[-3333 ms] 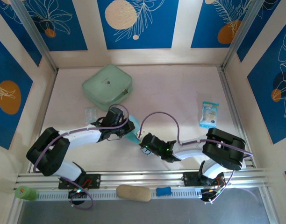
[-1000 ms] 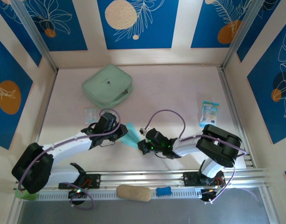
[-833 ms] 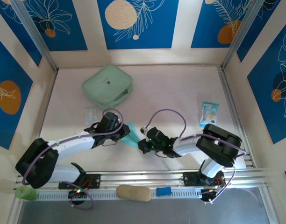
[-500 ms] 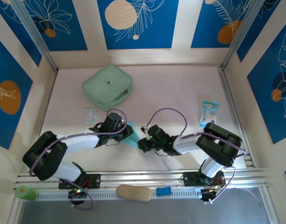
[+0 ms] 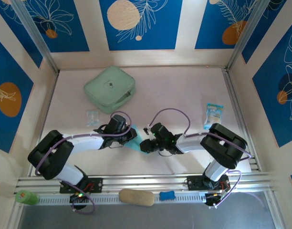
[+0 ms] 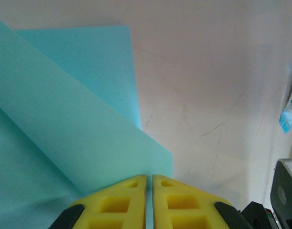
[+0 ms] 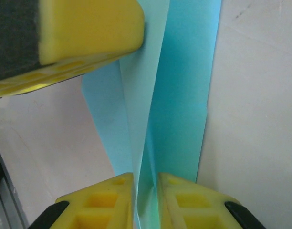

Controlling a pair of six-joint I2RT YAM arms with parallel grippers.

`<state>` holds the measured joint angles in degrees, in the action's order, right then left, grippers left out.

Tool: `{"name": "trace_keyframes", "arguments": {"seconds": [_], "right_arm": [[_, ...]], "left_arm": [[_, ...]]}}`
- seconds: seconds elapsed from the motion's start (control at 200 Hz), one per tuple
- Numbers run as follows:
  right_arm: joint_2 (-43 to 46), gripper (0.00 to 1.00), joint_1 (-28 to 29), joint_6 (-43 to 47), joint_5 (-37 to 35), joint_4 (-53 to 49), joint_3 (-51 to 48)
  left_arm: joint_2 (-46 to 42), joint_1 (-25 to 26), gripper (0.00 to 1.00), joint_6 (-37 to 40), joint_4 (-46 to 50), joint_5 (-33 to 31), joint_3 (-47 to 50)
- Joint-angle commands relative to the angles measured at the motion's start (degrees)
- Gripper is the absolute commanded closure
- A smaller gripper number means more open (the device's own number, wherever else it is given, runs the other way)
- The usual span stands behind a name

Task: Fold a paper plane with a square sheet of paper (pick it up from the middle)
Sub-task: Perform the fourth fold on the wing at the bottom-center of the table.

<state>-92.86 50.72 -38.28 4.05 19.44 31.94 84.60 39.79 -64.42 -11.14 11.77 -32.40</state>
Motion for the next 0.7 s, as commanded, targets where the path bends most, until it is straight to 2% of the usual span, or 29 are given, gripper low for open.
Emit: {"name": "trace_keyframes", "arguments": {"seconds": [0.0, 0.395, 0.695], "right_arm": [[-1.55, 0.79, -1.54, -1.44, 6.01, -5.61, 1.69], [-0.73, 0.72, -3.08, -0.1, 8.35, -10.63, 5.43], [-1.01, 0.77, -3.43, 0.85, 7.99, -12.3, 6.97]], "left_arm": [[0.08, 0.48, 0.9, 0.99, 1.03, -0.44, -1.22], [0.55, 0.52, 0.9, 1.23, 1.56, -0.36, -1.52], [0.39, 0.48, 0.9, 1.3, 1.64, -0.36, -1.43]]}}
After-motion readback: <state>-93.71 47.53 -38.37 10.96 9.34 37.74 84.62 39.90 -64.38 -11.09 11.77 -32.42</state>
